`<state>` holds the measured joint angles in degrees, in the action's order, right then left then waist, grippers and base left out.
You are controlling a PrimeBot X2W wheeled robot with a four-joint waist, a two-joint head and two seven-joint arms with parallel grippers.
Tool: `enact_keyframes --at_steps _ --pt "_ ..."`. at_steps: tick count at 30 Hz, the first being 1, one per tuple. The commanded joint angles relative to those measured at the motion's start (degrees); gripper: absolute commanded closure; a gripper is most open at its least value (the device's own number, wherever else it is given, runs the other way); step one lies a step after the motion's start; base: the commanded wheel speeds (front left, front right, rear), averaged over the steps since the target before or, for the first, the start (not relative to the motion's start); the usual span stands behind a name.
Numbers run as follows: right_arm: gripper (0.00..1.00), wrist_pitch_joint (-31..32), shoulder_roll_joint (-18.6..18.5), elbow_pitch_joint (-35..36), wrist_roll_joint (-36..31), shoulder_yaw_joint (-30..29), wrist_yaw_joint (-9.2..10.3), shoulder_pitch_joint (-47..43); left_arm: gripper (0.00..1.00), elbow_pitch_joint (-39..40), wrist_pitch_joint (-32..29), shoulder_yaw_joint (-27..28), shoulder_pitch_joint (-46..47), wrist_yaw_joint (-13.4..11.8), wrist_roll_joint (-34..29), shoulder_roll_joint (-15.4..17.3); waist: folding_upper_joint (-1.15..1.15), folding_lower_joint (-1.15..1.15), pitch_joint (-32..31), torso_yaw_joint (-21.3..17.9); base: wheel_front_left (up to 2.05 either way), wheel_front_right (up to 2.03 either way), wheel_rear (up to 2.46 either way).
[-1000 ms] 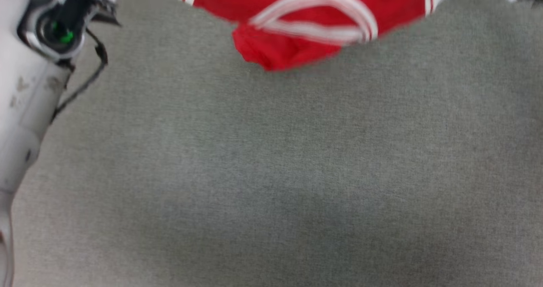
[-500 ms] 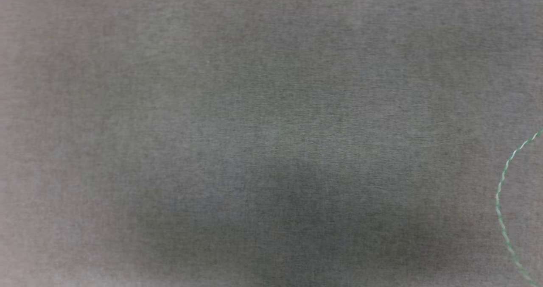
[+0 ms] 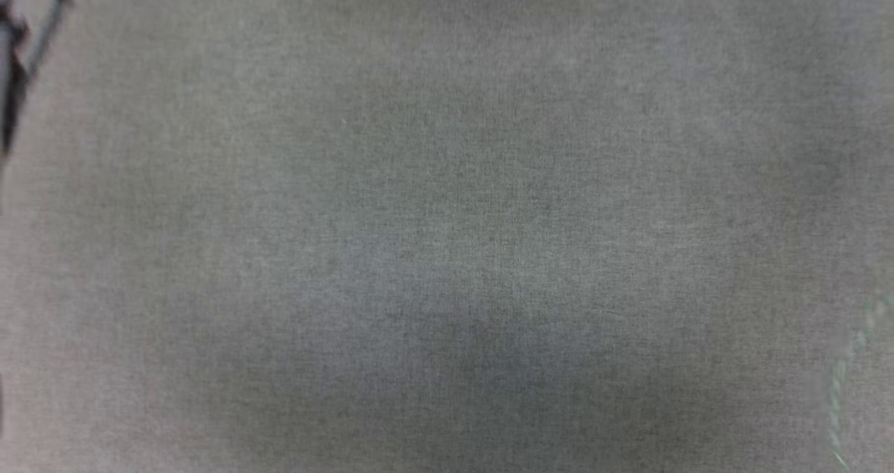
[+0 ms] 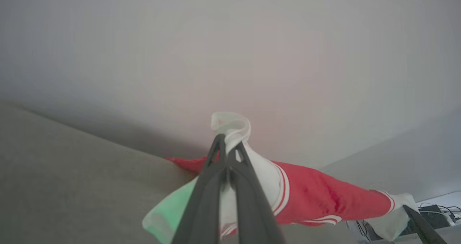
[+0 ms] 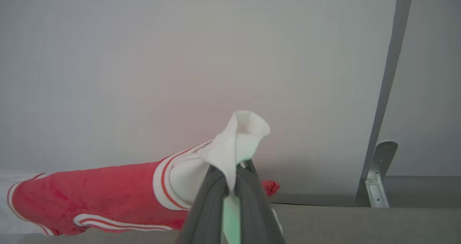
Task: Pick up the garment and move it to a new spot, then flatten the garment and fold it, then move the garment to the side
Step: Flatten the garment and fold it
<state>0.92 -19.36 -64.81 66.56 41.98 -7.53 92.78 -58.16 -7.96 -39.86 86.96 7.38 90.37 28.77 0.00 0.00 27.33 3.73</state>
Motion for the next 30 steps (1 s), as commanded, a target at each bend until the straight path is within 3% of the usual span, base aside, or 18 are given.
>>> enact_keyframes --at_steps 1,11,16,19,25,30 --pt "1.00 0.60 -1.45 1.39 0.38 0.29 0.08 -1.85 1.00 1.06 -0.62 -0.10 -1.78 0.17 0.50 0.14 0.00 0.00 -1.57 -0.06 0.00 0.00 0.00" --pt "1.00 7.56 -11.47 18.67 4.13 2.32 0.08 -21.21 1.00 14.87 -5.59 -0.62 -19.46 0.17 3.50 6.83 0.00 0.00 -7.61 -0.08 0.00 0.00 0.00" --pt "1.00 8.01 -16.02 27.92 5.69 0.55 0.08 -30.83 1.00 23.53 -4.41 1.12 -28.69 0.07 6.00 12.33 0.00 0.00 -10.03 -0.85 0.00 0.00 0.00" --pt "1.00 7.65 -18.96 33.63 6.28 -1.73 0.08 -36.45 1.00 29.91 -3.24 2.40 -34.23 -1.28 7.91 16.00 0.00 0.00 -11.55 -1.08 0.00 0.00 0.00" --pt "1.00 9.71 -24.82 44.39 5.72 -7.26 0.09 -47.86 1.00 45.89 -0.20 4.93 -46.17 -6.37 11.62 24.86 0.00 0.00 -13.96 -1.86 0.00 0.00 0.00" --pt "1.00 12.09 -27.68 52.52 4.77 -13.35 0.09 -58.24 1.00 58.75 5.19 7.24 -57.24 -10.25 14.56 31.94 0.00 0.00 -14.90 -2.76 0.00 0.00 0.00"
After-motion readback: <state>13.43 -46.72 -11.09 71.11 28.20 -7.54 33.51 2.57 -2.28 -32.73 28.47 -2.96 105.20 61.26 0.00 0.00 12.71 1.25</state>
